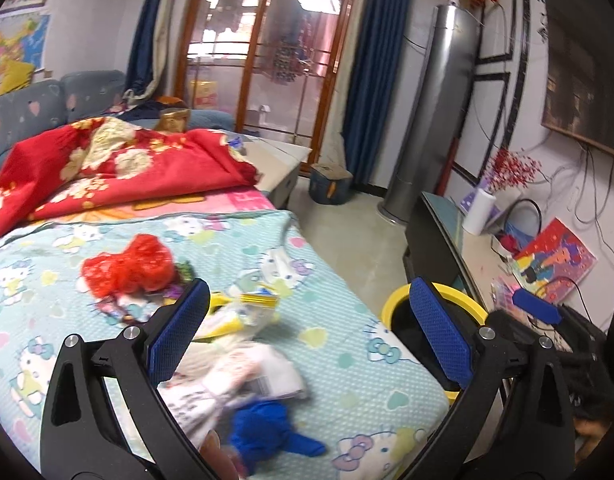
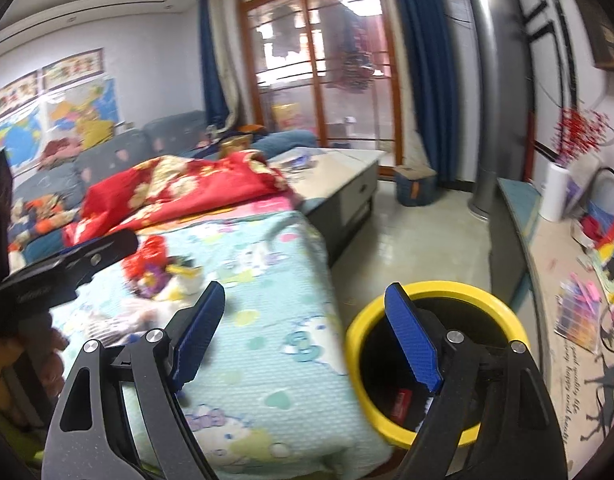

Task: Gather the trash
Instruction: 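Move both tools back over the trash on the bed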

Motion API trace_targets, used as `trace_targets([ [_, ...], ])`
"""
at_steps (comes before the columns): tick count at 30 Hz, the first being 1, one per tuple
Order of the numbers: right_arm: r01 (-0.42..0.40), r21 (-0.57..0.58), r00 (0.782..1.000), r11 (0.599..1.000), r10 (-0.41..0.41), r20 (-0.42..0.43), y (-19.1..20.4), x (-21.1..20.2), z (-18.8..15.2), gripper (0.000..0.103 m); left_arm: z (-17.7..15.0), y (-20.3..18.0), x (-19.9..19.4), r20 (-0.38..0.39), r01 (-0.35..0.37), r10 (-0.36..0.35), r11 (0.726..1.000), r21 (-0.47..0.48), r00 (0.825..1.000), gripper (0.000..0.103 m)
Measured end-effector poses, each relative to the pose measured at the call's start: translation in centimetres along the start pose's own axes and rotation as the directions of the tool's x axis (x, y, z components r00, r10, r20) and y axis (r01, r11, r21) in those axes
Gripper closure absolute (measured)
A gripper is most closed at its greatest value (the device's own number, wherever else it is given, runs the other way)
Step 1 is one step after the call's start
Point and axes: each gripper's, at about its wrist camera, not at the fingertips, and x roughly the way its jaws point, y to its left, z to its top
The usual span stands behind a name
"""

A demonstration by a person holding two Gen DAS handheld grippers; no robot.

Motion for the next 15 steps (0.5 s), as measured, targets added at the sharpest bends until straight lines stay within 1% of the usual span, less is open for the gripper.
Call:
trace_targets([
  [4,-0.056,-0.059,0.998,0.997,0.056,-0.009,2.6,0.1,-0.3,0.024,0.0,2.0,-0.9,0.012,-0.032,0.032,0.999,-0.027,0.999,0.011],
  [10,-0.139,-0.157,0.99,0.978,0.136,-0.034,6.5,0.4,-1.0,0.024,0.1,5.1,-2.2,0.02,-0.082,0.083,0.995,-0.061,0.996,0.011],
  [13,-0.187,-0.207,0.982,0.96,0.18,-0.051,8.5,0.5,-1.5,0.024,-0.2,6.4,-2.7,0.013,-0.105,0.107,0.992,-0.068,0.994,0.011],
  [15,-0.234,-0.229,0.972,0.945,0.222,-0.077,9.8,0.8,-1.8,0.024,-0.4,7.2,-2.8,0.005,-0.121,0.121,0.99,-0.068,0.993,0.011],
])
